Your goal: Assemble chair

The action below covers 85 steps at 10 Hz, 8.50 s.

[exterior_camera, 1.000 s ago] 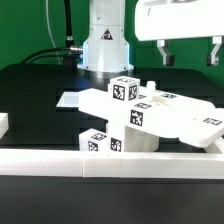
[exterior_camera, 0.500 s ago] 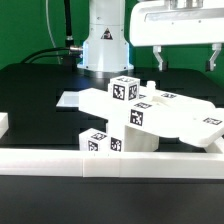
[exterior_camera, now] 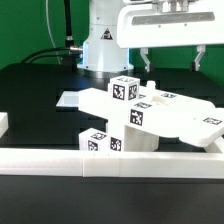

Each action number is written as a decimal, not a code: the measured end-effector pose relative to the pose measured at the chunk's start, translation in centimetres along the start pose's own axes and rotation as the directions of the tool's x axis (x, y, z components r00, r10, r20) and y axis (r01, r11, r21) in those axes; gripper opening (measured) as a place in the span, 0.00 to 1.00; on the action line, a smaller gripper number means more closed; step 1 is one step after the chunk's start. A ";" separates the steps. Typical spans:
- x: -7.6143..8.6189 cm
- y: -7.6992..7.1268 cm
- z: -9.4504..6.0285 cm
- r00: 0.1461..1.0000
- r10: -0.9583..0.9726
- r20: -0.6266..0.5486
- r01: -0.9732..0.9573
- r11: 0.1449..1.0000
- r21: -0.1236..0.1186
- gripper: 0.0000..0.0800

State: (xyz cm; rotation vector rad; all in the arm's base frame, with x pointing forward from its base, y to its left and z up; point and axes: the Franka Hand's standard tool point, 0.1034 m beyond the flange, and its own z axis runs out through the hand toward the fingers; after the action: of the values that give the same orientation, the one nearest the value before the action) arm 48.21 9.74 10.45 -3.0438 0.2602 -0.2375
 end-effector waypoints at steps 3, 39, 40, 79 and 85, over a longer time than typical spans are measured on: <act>-2.4 -0.3 2.1 0.996 -0.092 0.020 0.093 0.995 -0.031 0.81; -1.0 2.6 2.0 0.939 -0.204 0.278 0.220 0.975 -0.030 0.35; 0.5 2.9 0.8 0.920 -0.252 0.301 0.269 0.963 -0.014 0.35; 10.0 4.5 -0.2 0.907 -0.339 0.249 0.354 0.935 -0.018 0.36; 10.1 4.6 -0.1 0.939 -0.245 0.240 0.262 0.964 -0.040 0.36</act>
Offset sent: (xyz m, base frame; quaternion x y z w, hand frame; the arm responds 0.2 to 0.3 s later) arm -0.0081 0.0049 -0.0182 -0.0104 -0.1148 -0.0587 0.9916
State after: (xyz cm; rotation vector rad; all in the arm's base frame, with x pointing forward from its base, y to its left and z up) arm 57.23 3.47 11.64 -3.1309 -0.1446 0.1205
